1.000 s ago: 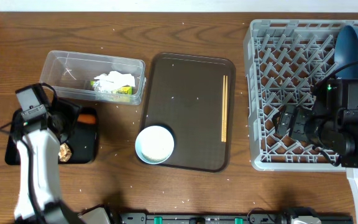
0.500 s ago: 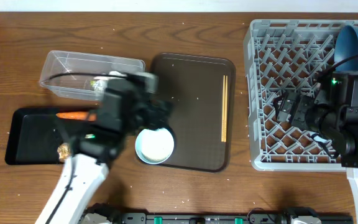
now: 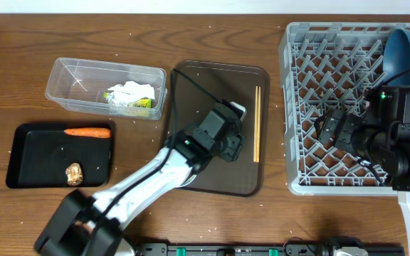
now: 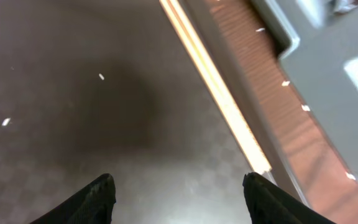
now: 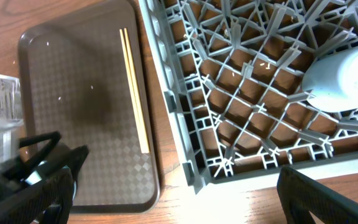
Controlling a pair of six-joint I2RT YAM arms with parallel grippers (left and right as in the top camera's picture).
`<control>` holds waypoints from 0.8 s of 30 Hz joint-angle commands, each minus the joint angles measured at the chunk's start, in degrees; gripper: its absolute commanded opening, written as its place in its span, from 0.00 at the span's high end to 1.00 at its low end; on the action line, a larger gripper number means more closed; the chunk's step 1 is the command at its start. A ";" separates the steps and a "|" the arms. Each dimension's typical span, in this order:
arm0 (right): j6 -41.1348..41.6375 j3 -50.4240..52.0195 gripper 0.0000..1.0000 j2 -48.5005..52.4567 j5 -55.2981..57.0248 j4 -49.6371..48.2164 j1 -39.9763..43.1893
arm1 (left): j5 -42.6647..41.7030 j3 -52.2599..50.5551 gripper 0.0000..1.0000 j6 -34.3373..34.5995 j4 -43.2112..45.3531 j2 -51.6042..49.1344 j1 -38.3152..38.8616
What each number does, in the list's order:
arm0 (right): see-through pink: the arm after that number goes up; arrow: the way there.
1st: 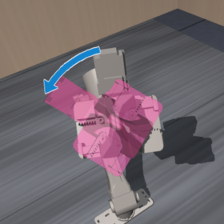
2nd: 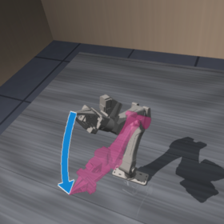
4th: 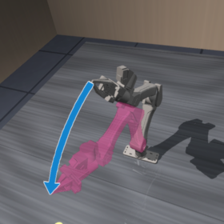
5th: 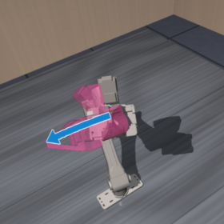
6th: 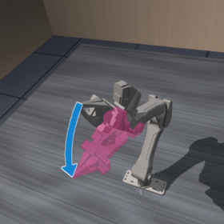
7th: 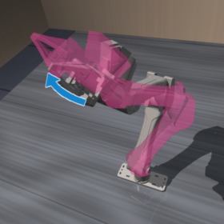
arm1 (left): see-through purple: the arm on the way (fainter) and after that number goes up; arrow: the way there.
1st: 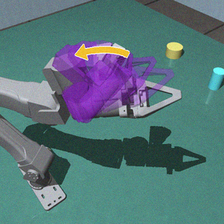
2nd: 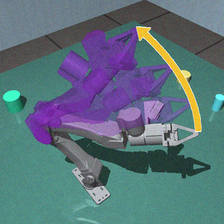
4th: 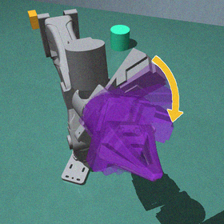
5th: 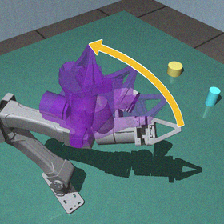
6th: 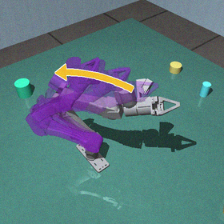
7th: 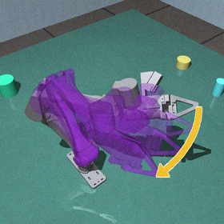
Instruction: Sort waste into correct bins and load items into the dishwasher rack
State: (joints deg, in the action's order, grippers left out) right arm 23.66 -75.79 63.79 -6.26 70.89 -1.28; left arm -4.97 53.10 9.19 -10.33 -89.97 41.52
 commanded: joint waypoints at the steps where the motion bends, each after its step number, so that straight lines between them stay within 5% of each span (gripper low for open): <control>1: -1.01 -0.28 0.03 -0.24 -0.42 0.04 0.22 | 1.57 0.72 0.33 0.79 1.90 -3.21 -0.02; 18: -1.62 -0.28 0.02 -0.02 -0.44 0.09 0.11 | 0.66 0.72 0.46 1.18 11.78 -12.17 2.14; 24: -5.01 -0.24 0.11 0.90 -2.95 -0.61 -2.08 | 2.97 0.72 0.46 1.18 6.12 -9.40 2.29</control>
State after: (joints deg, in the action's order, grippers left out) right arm 22.00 -75.79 63.81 -7.27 70.59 -1.43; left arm -3.81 53.15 10.48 -1.67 -101.49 44.31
